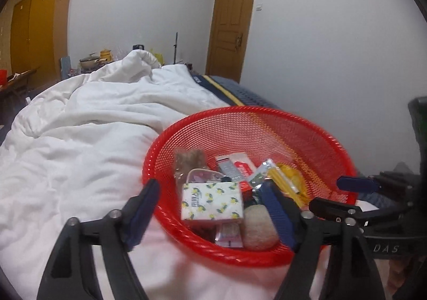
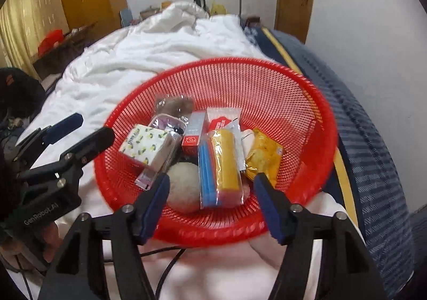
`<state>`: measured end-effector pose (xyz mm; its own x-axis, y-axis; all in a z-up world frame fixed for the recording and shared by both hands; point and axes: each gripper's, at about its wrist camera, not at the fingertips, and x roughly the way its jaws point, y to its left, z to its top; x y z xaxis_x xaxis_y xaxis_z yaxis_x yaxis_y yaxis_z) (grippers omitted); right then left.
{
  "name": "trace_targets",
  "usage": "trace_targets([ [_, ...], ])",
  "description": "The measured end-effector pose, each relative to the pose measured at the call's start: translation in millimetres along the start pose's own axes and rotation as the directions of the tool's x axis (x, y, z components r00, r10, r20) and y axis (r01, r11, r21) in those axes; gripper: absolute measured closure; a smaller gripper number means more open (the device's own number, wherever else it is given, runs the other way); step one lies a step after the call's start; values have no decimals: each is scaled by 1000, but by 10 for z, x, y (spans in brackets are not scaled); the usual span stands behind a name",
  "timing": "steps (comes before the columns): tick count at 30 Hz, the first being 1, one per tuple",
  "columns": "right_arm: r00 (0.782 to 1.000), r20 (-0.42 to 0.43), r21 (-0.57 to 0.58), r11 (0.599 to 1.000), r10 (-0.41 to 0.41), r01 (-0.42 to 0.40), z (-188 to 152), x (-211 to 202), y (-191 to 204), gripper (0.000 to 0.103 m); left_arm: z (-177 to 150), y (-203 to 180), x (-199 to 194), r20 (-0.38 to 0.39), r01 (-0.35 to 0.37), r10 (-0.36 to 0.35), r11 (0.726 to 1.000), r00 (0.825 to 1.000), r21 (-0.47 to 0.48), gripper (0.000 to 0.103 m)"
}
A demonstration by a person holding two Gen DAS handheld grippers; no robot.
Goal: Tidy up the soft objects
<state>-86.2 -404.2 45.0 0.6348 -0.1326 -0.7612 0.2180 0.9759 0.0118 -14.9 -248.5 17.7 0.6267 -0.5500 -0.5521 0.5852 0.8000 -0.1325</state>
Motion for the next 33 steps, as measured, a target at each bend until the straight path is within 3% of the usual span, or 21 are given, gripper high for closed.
trace_targets([
  [4, 997, 68, 60, 998, 19, -23, -6, -161, -52, 35, 26, -55, -147, 19, 12, -12, 1000, 1000, 19, 17],
  [8, 997, 78, 46, 999, -8, 5, 65, -200, -51, 32, 46, -110, -207, 5, -13, 13, 998, 1000, 56, 10],
  [14, 998, 54, 37, 999, -31, 29, 88, -149, -74, 32, 24, -92, -131, -43, -41, 43, 998, 998, 48, 10],
  [33, 998, 35, 18, 999, -47, 47, 55, -77, -30, 32, 10, -53, -9, -77, -73, 75, 997, 994, 37, 10],
])
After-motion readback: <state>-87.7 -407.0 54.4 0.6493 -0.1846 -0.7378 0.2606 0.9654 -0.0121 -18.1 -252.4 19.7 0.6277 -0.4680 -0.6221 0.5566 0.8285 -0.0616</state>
